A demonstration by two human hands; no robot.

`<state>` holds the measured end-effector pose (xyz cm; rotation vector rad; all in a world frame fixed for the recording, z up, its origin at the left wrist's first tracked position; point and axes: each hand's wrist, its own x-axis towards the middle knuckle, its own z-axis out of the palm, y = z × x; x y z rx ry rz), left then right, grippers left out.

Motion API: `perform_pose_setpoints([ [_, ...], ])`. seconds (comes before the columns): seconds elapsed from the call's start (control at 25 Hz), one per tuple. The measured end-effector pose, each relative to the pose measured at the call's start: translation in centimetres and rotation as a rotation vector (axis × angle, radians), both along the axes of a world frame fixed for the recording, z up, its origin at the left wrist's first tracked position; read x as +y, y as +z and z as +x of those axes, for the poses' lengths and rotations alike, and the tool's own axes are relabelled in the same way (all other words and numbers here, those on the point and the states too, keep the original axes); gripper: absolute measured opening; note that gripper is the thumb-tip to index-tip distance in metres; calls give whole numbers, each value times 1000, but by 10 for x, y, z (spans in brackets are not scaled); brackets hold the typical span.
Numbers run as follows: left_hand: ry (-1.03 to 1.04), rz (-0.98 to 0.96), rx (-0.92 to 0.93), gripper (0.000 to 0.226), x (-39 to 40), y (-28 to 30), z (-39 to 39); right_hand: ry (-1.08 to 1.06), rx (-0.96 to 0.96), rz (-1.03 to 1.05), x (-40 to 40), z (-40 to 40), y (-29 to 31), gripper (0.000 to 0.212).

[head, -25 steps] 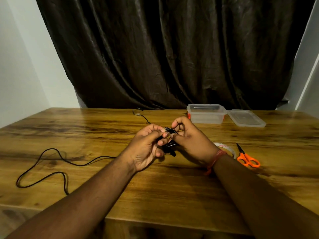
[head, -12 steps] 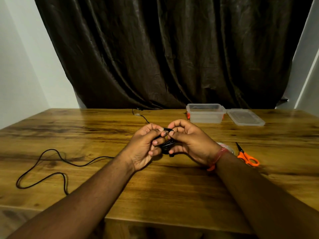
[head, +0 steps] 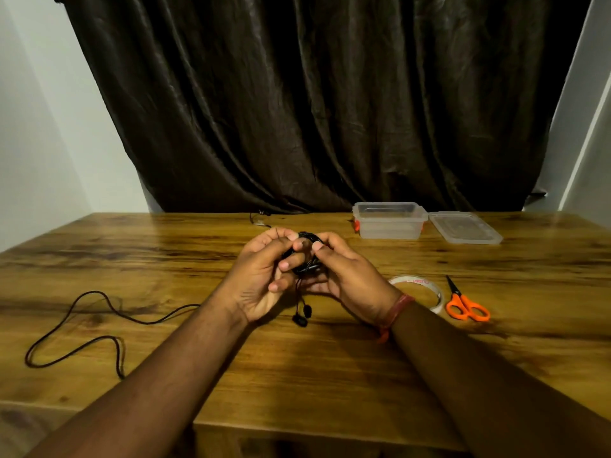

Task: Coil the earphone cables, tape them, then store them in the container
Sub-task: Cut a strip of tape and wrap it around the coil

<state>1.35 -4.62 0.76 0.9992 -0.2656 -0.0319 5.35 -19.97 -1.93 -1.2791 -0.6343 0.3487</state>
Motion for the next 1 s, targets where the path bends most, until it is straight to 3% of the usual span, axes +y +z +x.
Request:
perform_pose_setpoints([
  [0.12, 11, -48, -7, 7, 4, 2, 0, 191, 61, -23, -1, -5, 0, 36],
  [0.2, 34, -49, 1, 7, 5, 2, 1, 202, 82, -5, -2, -6, 0, 28],
  [0.32, 62, -53, 13, 13, 9, 1, 5, 114, 22, -29, -7, -1, 0, 16],
  [0.52, 43, -64, 23, 8, 13, -5, 8, -150, -143, -102, -19, 10, 0, 19],
  [0.72, 82, 49, 54, 17, 7, -9, 8, -336, -312, -252, -18, 10, -3, 12],
  [0.88, 74, 196, 57, 16, -2, -14, 4, -321, -496, -240, -16, 5, 2, 22],
  [1.0, 86, 287, 41, 14, -6, -16, 2, -384, -660, -295, -16, 1, 4, 17],
])
